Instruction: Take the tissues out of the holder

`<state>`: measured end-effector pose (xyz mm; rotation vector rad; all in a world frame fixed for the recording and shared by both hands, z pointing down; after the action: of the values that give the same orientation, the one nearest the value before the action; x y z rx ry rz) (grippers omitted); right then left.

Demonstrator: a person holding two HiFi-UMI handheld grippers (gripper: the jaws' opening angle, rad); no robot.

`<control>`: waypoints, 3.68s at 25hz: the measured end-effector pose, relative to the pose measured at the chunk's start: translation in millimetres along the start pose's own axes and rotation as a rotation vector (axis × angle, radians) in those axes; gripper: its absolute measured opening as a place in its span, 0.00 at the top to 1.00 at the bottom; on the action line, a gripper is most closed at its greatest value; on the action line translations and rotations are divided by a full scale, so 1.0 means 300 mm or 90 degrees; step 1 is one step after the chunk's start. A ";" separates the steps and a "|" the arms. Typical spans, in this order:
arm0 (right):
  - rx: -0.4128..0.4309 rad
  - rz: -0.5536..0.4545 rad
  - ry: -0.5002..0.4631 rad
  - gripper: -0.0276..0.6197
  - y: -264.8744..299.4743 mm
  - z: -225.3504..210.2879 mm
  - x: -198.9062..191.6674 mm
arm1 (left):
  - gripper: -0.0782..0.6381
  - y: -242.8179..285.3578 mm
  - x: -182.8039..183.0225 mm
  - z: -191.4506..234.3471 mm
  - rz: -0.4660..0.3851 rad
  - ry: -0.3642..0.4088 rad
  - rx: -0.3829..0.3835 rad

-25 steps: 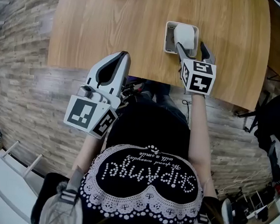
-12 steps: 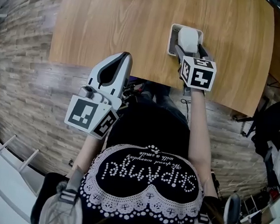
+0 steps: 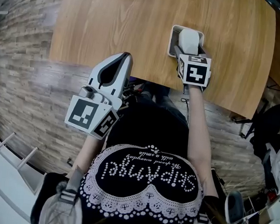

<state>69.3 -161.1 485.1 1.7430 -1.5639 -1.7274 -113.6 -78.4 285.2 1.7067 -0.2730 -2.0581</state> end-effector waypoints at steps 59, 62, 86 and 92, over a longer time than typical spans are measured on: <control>-0.007 -0.328 -0.030 0.52 -0.651 0.197 0.021 | 0.88 -0.078 0.004 -0.139 -0.043 0.071 -0.092; -0.013 -0.336 -0.038 0.52 -0.688 0.226 -0.015 | 0.88 -0.092 0.000 -0.157 -0.048 0.089 -0.097; 0.007 -0.419 -0.102 0.52 -0.812 0.342 -0.106 | 0.88 -0.110 -0.016 -0.206 -0.071 0.127 -0.102; 0.012 -0.419 -0.113 0.52 -0.812 0.317 -0.095 | 0.88 -0.100 -0.002 -0.176 -0.078 0.120 -0.060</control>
<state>120.0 6.1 288.3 2.3481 -1.1250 -2.2009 -69.0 -44.8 261.5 1.8842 -0.0115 -1.9413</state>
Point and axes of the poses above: the fingertips, and each gripper's own axes: y forward along the fingers, z to its left, x out of its top, the point moved 2 cm from there along -y, backward along the fingers, and after that the axes turned 15 degrees about x, right-handed, at the moved point
